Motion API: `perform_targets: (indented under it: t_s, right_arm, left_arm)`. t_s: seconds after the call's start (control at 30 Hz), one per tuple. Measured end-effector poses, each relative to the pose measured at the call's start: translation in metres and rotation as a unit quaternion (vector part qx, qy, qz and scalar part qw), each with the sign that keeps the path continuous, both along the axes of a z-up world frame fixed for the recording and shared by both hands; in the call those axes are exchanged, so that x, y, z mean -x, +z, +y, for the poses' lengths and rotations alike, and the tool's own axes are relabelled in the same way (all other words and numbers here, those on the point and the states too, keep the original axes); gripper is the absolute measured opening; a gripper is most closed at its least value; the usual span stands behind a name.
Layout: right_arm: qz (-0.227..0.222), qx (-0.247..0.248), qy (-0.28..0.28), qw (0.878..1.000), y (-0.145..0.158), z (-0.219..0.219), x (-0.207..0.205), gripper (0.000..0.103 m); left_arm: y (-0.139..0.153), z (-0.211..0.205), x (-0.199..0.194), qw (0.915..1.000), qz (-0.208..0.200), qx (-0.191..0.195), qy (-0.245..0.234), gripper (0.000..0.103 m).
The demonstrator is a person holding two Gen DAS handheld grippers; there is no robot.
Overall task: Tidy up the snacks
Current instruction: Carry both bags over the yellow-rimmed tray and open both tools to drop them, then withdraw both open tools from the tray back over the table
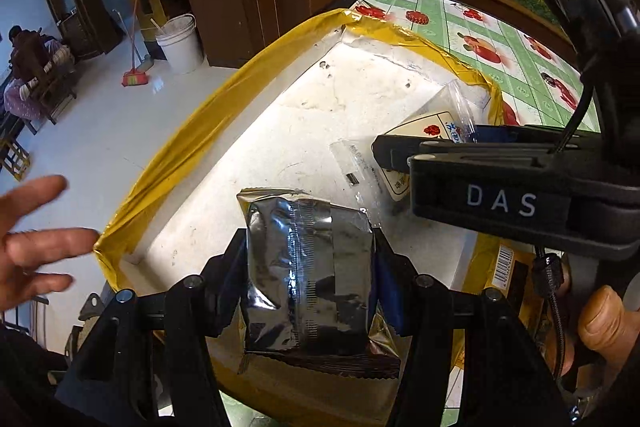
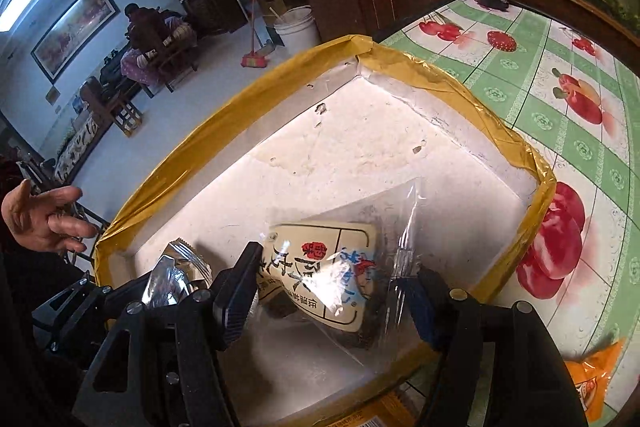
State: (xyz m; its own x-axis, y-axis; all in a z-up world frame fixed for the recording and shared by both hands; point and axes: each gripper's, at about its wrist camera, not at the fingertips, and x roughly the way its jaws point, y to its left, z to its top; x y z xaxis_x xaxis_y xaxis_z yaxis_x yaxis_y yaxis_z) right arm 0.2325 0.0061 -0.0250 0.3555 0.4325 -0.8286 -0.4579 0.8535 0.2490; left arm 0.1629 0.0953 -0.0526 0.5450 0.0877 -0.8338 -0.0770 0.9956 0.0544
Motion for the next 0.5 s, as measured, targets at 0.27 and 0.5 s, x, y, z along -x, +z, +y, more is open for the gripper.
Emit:
perform_targets:
  t_s: [0.27,0.5]
  right_arm:
    - [-0.030,-0.019,-0.026,0.999,0.029,-0.021,0.012,0.071]
    - [-0.067,-0.047,-0.060,0.995,0.069,-0.061,0.041,0.077]
  left_arm:
    - [0.022,-0.009,0.012,0.9988,-0.039,-0.029,0.000,0.058]
    - [0.044,-0.029,0.030,0.9972,-0.063,-0.018,-0.036,0.059]
